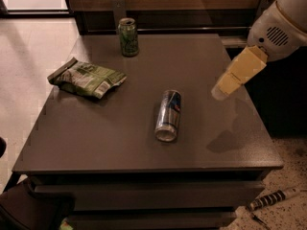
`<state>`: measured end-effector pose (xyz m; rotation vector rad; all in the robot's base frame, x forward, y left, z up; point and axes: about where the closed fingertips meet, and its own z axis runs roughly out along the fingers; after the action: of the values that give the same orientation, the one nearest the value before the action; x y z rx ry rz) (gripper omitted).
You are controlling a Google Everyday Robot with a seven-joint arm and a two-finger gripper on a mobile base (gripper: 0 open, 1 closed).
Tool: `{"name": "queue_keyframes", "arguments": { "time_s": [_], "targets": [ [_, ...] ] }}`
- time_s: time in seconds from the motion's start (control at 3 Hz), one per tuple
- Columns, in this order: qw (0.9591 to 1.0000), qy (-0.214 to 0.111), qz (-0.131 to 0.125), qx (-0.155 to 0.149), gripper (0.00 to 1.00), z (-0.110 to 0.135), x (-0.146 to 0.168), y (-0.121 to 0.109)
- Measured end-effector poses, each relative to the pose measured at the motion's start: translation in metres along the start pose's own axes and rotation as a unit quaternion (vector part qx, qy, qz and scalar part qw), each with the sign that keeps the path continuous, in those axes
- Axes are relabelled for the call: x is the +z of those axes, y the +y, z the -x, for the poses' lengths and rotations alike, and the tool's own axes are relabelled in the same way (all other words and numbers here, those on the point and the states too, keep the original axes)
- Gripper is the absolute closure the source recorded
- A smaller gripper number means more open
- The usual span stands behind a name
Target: Place redbull can upright
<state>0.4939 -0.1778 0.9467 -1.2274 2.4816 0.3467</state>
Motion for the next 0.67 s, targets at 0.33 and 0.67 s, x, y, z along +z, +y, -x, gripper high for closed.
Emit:
{"name": "queue_keyframes", "arguments": {
  "time_s": [0.33,0.67],
  "targets": [
    [0.9953,0.042,0.0,0.087,0.0,0.021,0.013,0.006],
    [0.9777,0.128,-0.039,0.162,0.0,0.051,0.031,-0.005]
  ]
}}
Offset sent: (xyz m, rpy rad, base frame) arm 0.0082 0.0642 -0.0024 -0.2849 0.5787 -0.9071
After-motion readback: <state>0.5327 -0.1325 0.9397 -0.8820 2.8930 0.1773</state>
